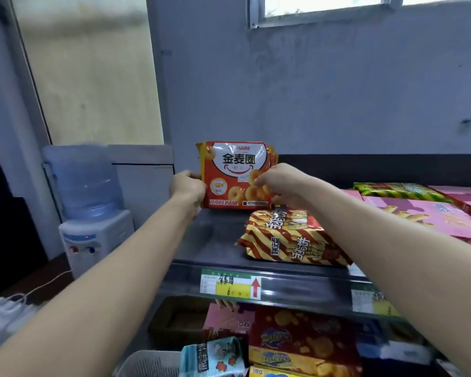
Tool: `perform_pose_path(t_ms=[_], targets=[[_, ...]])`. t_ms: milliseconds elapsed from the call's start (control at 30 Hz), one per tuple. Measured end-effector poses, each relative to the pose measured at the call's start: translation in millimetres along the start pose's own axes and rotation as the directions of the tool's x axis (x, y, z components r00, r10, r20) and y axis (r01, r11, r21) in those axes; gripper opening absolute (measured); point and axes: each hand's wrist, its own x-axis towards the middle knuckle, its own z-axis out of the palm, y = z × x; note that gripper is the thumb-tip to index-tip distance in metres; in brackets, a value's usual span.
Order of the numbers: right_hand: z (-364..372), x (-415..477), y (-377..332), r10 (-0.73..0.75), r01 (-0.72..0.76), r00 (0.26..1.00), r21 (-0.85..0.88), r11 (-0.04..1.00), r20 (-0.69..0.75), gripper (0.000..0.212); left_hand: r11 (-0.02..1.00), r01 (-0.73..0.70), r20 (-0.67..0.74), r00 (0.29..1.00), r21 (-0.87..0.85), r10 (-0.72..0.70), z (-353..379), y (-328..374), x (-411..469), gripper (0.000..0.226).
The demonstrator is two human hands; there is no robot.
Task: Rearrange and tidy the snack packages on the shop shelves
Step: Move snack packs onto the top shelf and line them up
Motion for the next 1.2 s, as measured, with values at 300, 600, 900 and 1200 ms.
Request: perform_pose_path(t_ms=[300, 600, 900, 1200], targets=[[-12.0, 12.0, 13.5, 0.089, -0.092, 0.995, -0.057, 0.994, -0.04, 0.012, 0.994, 0.097, 0.065, 0.993, 0.042, -0.1, 26.2, -24.2, 20.1, 0.026], [-10.4, 11.5, 18.0, 0.064, -0.065, 0.998, -0.066, 0.996, -0.023, 0.024, 0.993, 0.087, 0.097, 0.991, 0.082, -0.095, 31.9, -16.9, 7.5, 0.017], [-40.2, -33.2, 17.6, -0.228, 0.191, 0.955, -0.194, 0.962, -0.189, 0.026, 0.96, -0.244, 0.2, 0.956, 0.137, 0.214, 42.1, 25.1, -47.1, 0.029], [-123.1, -89.8, 46.1, -0.352, 0.208, 0.879, -0.405, 0.89, -0.321, 0.028, 0.856, -0.517, 0.546, 0.723, 0.023, 0.422, 97.4, 84.5, -152.4, 0.026]])
